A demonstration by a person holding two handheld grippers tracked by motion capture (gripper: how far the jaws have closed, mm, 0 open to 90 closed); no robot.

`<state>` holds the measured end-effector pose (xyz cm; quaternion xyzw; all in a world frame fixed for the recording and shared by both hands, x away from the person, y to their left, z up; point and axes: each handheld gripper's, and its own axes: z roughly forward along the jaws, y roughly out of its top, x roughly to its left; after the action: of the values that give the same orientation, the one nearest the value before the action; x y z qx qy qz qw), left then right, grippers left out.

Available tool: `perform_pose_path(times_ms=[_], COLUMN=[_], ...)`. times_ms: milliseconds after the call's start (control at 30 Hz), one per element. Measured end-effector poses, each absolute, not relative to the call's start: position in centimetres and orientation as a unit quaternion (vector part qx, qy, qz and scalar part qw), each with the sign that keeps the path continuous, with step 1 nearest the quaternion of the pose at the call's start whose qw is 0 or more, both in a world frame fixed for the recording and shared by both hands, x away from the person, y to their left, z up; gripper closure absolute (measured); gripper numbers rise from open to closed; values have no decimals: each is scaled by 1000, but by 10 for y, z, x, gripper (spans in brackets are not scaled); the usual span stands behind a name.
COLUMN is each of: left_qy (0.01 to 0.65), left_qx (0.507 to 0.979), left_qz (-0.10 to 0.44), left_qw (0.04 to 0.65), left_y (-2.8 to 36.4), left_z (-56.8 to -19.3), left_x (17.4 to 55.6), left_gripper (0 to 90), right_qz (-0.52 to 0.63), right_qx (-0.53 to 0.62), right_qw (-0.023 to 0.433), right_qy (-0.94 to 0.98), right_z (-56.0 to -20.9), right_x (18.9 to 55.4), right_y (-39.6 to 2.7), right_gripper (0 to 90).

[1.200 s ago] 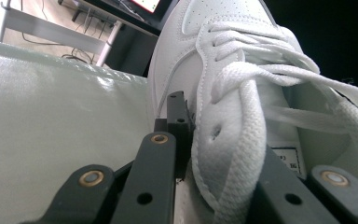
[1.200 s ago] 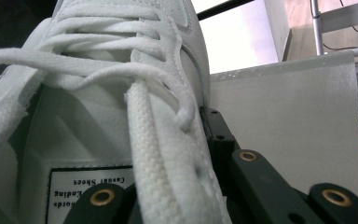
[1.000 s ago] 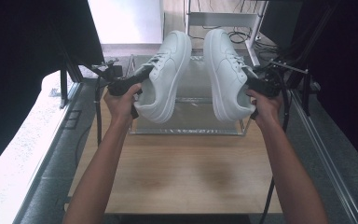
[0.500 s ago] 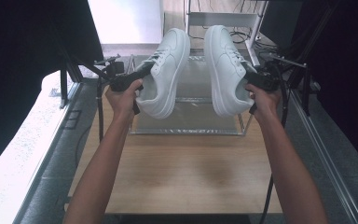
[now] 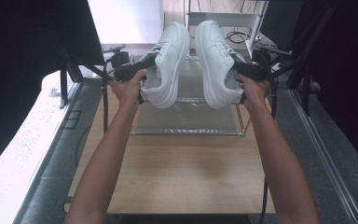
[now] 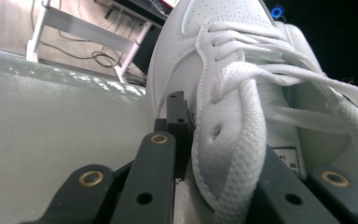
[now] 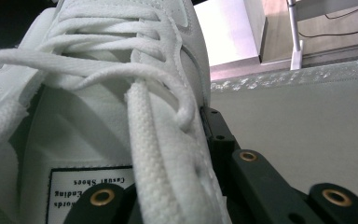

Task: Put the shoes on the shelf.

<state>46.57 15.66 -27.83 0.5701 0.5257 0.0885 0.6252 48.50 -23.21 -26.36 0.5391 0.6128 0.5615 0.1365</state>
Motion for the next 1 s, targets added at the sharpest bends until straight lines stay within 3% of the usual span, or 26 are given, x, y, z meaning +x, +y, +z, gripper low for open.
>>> perform_pose_path(times_ms=[1000], left_qy=[616], left_qx=[564], left_qz=[107], left_qw=[540], left_y=[125], left_z=[-294], left_x=[506], left_gripper=[817], right_qz=[482], right_qx=[614], right_qw=[158], right_qy=[604], right_z=[-283], right_x=[529], right_y=[-194], right_gripper=[857])
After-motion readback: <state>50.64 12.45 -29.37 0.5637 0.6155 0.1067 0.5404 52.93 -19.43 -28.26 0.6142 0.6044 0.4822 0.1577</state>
